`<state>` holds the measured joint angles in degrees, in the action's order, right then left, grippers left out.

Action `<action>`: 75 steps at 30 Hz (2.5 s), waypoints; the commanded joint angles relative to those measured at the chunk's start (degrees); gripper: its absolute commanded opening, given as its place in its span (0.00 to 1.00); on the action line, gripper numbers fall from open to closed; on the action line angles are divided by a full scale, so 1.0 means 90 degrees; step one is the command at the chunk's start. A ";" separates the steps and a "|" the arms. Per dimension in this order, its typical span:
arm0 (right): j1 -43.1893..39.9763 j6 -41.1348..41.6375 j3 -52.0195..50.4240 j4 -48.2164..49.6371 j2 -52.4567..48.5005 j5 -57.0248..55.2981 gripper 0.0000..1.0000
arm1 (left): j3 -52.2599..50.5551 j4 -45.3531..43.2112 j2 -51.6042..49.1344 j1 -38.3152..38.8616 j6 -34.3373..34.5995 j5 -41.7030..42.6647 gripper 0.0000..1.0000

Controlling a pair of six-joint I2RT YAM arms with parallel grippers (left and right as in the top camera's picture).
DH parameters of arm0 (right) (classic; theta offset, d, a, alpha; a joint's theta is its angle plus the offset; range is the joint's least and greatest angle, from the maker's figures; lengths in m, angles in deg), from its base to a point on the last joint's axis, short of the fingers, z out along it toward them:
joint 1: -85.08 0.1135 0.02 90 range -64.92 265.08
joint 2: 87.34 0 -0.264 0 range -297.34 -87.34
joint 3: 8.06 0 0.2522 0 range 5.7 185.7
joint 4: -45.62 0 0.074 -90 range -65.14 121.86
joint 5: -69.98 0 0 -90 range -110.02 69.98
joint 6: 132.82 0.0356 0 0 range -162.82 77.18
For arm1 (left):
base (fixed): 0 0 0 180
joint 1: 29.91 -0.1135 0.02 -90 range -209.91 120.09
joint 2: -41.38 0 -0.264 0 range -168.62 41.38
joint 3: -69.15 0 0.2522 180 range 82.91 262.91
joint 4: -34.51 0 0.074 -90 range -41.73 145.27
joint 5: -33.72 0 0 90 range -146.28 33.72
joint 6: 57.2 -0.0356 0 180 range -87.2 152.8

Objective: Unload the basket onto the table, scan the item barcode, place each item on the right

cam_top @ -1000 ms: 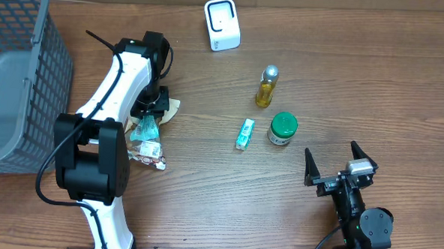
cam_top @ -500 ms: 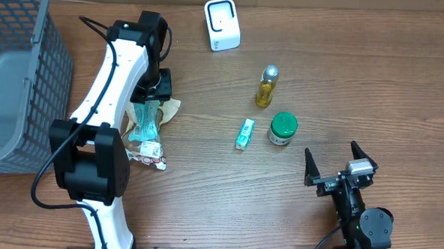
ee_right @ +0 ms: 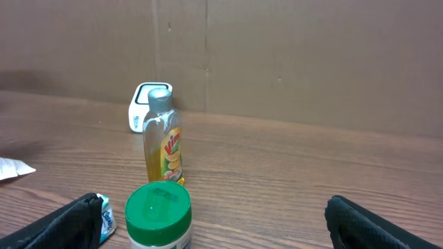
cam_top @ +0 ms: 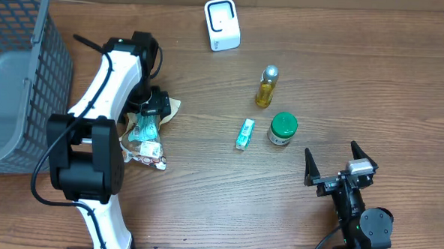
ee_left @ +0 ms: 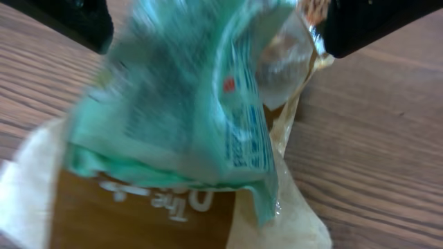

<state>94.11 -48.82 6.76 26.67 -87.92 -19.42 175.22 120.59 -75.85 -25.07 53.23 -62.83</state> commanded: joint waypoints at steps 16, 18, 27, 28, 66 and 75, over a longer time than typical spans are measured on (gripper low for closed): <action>-0.0007 0.0017 -0.0066 0.0041 0.0046 -0.0039 1.00 | -0.0155 -0.0391 0.0085 -0.0537 -0.1035 0.1426 0.37; -0.0007 0.0017 -0.0066 0.0039 0.0046 -0.0039 1.00 | -0.0046 -0.0316 0.0087 -0.0542 -0.1042 0.1423 0.26; -0.0007 0.0017 -0.0066 0.0039 0.0046 -0.0039 1.00 | 0.1197 0.0600 0.0087 -0.0534 -0.1132 0.1297 0.24; -0.0007 0.0017 -0.0066 0.0041 0.0046 -0.0039 1.00 | 0.1197 0.0634 0.0087 -0.0534 -0.1129 0.1299 0.24; -0.0007 0.0017 -0.0066 0.0041 0.0046 -0.0039 1.00 | 0.1217 0.0529 0.0141 0.0398 -0.0393 0.1659 0.15; -0.0007 0.0017 -0.0066 0.0039 0.0046 -0.0039 1.00 | 0.1205 0.0250 0.0027 0.1892 0.0498 0.0702 0.19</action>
<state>94.11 -48.82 6.76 26.74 -87.92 -19.42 184.93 123.30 -75.85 -11.03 54.49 -53.23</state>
